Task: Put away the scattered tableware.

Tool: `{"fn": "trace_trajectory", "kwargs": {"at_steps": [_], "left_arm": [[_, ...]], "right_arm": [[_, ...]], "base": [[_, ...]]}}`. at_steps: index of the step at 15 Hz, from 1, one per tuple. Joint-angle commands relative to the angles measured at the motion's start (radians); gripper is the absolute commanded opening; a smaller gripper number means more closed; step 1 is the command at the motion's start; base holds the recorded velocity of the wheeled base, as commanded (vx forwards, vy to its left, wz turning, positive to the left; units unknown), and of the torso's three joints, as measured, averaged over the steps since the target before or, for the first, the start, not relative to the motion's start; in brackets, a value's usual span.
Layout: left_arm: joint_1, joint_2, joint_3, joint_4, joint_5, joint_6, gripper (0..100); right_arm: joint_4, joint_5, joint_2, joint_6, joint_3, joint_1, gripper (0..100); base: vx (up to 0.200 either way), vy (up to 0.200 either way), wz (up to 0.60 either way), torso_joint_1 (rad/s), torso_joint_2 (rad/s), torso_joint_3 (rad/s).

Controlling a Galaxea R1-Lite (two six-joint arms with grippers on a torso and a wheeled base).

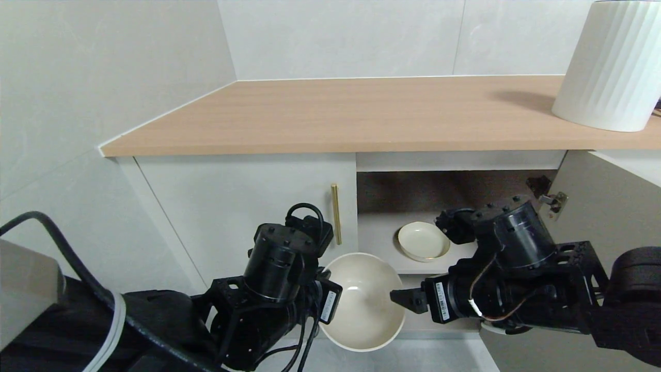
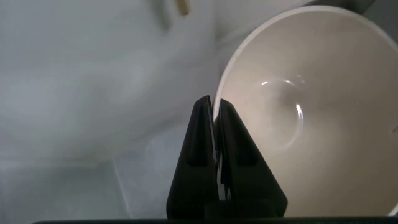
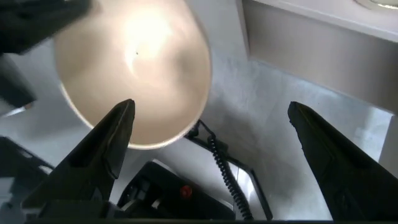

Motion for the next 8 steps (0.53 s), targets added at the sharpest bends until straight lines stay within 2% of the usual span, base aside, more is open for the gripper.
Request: {"fn": "trace_trajectory", "kwargs": {"at_steps": [1,8], "left_arm": [[-0.01,-0.003,0.018,-0.024,0.001,0.003,0],[-0.015,-0.013,0.026,-0.035,0.015,0.004,0]], "right_arm": [[-0.003,0.001,0.044,0.002,-0.003,0.003,100],[-0.026,0.001,0.076,0.005,-0.002,0.003,100]], "base": [[0.0,0.0,0.0,0.0,0.0,0.0],[0.0,0.0,0.0,0.0,0.0,0.0]]}}
